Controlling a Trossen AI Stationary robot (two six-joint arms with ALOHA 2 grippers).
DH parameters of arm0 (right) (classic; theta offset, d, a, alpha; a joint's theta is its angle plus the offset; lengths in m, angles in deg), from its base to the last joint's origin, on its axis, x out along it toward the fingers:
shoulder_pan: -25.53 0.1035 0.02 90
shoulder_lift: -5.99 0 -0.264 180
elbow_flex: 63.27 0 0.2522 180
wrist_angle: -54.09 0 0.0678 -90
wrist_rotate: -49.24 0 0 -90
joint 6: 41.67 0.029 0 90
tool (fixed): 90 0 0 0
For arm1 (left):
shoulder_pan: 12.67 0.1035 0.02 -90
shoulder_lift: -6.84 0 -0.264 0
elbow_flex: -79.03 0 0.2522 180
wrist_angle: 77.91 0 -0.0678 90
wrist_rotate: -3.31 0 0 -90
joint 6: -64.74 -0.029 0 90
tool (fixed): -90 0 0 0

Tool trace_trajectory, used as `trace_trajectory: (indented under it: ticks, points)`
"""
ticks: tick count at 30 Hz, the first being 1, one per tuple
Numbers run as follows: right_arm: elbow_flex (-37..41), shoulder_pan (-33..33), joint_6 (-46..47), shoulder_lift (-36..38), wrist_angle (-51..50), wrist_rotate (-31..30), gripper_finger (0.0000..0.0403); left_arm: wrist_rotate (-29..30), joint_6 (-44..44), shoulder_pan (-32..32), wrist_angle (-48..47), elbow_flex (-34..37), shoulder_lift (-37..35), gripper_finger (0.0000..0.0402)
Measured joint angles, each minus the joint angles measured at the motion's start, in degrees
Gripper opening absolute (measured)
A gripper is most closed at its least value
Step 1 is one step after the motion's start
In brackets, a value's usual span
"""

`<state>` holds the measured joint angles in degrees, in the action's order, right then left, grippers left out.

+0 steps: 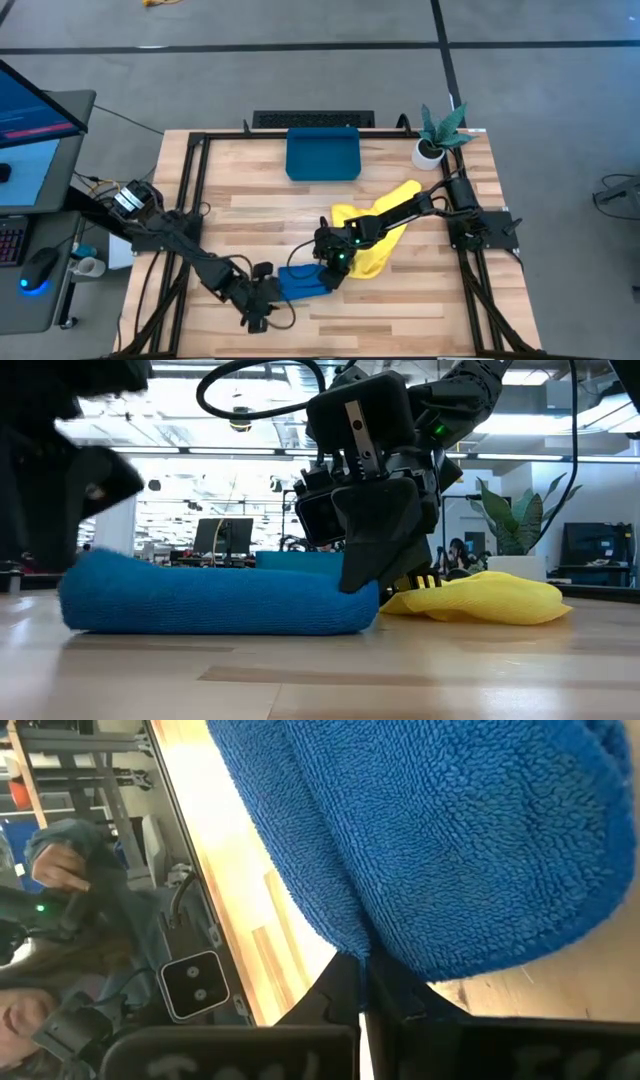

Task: Roll microfiber towels into tight, uniform cylinder then place into a basket
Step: Roll the blue towel

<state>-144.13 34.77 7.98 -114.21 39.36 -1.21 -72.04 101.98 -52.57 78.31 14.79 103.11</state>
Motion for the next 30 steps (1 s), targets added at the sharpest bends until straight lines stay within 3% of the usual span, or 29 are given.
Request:
trace_trajectory:
  ticks: [6, 16, 25, 30]
  points:
    - [0.0, 0.0, 0.0, 0.0, 0.0, 0.0, 0.0020, 6.8, -6.2, -2.1, 4.6, -0.1, 0.0, 0.0102]
    - [0.0, 0.0, 0.0, 0.0, 0.4, 0.0, 0.0019, 5.5, -7.7, 2.6, 4.0, -0.1, 3.6, 0.0068]
    - [0.0, 0.0, -0.8, 0.0, 1.2, 0.3, 0.0018, 6.8, 0.7, 3.0, 0.6, -0.2, 5.3, 0.0050]
    - [0.0, 0.5, -2.3, 0.0, 1.3, 0.4, 0.0053, 6.6, 3.8, 3.3, -1.0, -0.3, 5.6, 0.0044]
